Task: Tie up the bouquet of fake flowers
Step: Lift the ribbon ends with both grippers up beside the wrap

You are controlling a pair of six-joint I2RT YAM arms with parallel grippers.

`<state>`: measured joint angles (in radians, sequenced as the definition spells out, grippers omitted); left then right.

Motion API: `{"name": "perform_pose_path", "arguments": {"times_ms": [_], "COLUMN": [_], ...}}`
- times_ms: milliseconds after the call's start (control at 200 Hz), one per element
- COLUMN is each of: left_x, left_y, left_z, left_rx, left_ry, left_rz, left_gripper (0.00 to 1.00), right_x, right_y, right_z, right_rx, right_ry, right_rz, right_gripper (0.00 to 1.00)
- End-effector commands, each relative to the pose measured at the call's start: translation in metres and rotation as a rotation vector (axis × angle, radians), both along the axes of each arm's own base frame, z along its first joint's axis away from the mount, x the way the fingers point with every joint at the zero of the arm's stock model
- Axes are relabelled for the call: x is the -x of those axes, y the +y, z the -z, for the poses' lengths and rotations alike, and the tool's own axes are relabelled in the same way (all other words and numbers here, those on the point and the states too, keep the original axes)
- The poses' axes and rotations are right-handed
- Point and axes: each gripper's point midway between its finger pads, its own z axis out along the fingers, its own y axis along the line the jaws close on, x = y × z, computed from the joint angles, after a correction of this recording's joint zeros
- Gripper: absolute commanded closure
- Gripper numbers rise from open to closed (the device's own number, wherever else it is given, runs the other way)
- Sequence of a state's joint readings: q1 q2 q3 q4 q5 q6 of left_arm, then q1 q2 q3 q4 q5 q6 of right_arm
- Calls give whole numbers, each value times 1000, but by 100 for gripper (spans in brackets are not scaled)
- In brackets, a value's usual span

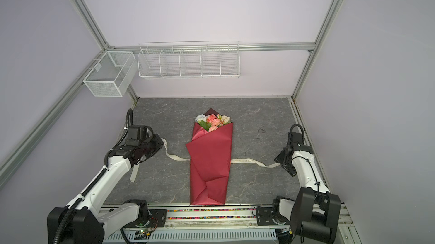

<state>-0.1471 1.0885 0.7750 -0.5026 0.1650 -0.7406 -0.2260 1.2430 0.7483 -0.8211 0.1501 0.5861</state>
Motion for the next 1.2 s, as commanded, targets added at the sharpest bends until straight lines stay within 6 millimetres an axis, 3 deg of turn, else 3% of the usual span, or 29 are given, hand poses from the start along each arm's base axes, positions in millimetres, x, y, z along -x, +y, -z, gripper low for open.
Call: {"name": "perform_pose_path", "arguments": {"times_ms": [0, 295, 505, 675, 795, 880, 980, 1050, 1070, 1195], "left_x": [1, 5, 4, 10, 12, 14, 17, 19, 20, 23], "left_y": [-3, 23, -13, -13, -8, -3, -5, -9, -11, -18], "left_z": [-13, -31, -28, -22, -34, -40, -43, -41, -41, -38], "left_rx": [-22, -61, 73, 64, 37, 11, 16, 40, 48, 106], "left_ry": [-69, -146, -117, -91, -129, -143, -153, -158, -161, -172], "left_rz": [55, -7, 194, 205, 188, 175, 185, 198, 204, 219], "left_gripper": [100, 100, 100, 100, 100, 100, 100, 100, 100, 100], "right_x": [-20, -56, -65, -66, -69, -77, -85, -93, -101, -100], "right_y": [-14, -33, -32, -32, -29, -24, -15, 3, 7, 51], "right_z": [-2, 19, 38, 49, 48, 30, -8, -43, -63, -121], "right_rx": [55, -12, -45, -53, -72, -77, -76, -112, -111, -144], "right_ry": [-21, -36, -25, 6, -12, -81, -208, -341, -398, -573], "right_rz": [-33, -25, -39, -44, -62, -82, -115, -168, -188, -295], "right_gripper": [35, 43, 53, 58, 81, 93, 94, 94, 94, 94]}}
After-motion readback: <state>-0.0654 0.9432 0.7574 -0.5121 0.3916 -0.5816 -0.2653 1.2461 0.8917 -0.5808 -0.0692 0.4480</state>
